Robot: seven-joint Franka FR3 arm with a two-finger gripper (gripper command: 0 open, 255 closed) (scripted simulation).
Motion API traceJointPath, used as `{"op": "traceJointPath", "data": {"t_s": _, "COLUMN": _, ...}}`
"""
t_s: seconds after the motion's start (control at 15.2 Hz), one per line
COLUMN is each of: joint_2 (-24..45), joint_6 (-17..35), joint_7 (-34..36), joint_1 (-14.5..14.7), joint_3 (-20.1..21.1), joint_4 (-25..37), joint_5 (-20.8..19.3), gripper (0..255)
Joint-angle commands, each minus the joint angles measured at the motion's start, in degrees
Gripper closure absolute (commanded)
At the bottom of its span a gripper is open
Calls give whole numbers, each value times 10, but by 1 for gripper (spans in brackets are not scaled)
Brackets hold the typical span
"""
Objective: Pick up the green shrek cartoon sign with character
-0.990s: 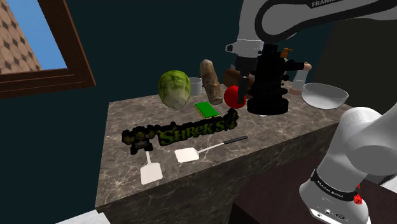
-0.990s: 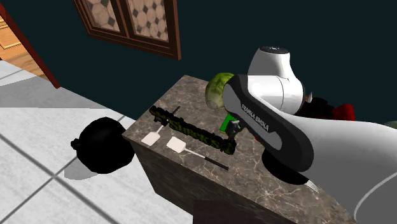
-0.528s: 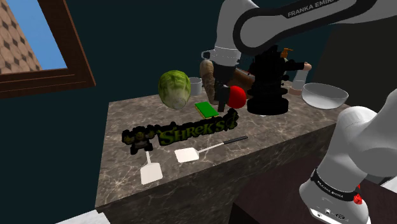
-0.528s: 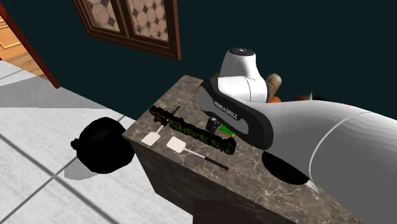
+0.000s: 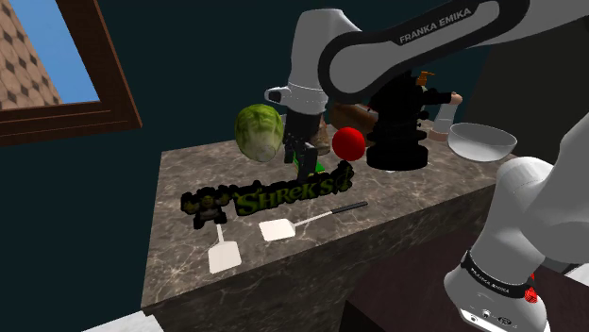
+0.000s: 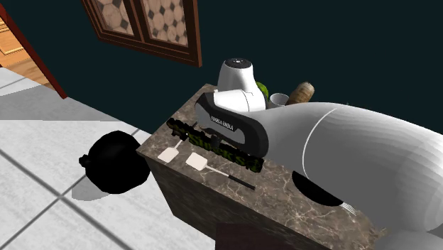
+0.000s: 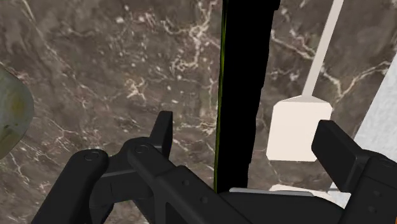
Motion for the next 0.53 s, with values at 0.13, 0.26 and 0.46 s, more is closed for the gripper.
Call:
{"op": "traceJointPath", "data": {"t_s": 0.13, "joint_2": 11, "joint_6": 32, "joint_7": -7, "joint_1": 3, "joint_3": 2, "joint_4": -19, "joint_5": 2, "gripper": 0}}
{"op": "traceJointPath", "data": {"t_s": 0.26, "joint_2": 17, "joint_6": 48, "joint_7": -9, "joint_1": 3, "joint_3": 3, "joint_4": -29, "joint_5": 3, "gripper": 0}}
{"op": "traceJointPath", "data": {"t_s": 0.46, "joint_2": 22, "joint_6": 60, "joint_7": -10, "joint_1": 4, "joint_3": 3, "joint_4": -37, "joint_5": 4, "gripper": 0}}
